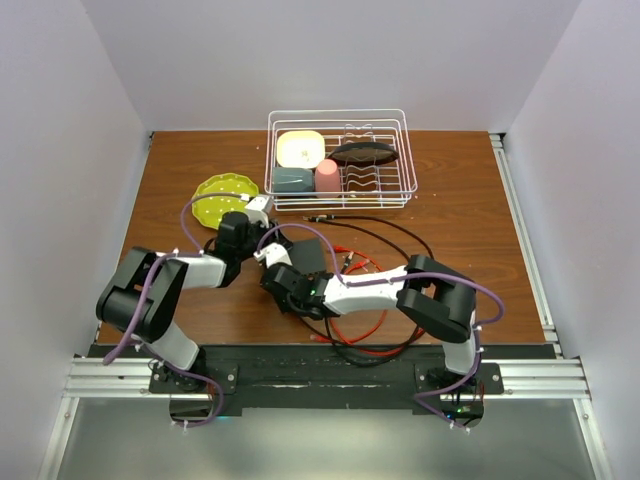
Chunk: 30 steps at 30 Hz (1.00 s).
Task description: Insert the plug into the switch port
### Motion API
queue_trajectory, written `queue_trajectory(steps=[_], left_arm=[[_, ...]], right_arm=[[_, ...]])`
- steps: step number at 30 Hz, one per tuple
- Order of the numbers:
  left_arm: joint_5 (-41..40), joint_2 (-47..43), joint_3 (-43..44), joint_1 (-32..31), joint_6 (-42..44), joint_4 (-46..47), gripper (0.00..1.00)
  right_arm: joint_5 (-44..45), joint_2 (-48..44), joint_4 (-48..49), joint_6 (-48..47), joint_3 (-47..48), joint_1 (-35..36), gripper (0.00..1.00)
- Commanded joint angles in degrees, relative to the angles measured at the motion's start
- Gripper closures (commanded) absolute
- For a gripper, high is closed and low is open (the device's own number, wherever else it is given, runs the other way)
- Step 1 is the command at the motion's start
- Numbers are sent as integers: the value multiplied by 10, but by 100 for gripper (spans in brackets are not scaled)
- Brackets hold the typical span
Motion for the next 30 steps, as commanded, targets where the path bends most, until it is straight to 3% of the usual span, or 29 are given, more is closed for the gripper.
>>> queue_trajectory(steps=[1,5,13,16,22,30], left_arm=[[65,-13,-31,-36,-32,-134,68],[26,-46,-31,-36,-39,-154,68],[-75,-114,-19,-35,-48,-190,58],[-97,-131,-11,-35,-48,-203,50],[-142,-165,27,-35,-35,-253,24],[-214,-257,92,-34,-21,-345,5]], right_arm=[[59,-39,141,13,-20,-27,100],[58,-61,137,24,-38,-25,100],[43,-81,149,37,-75,-22,82],[32,-83,157,39,-80,-22,80],[15,-88,151,37,-86,-18,73],[21,-140,150,42,-122,-18,48]])
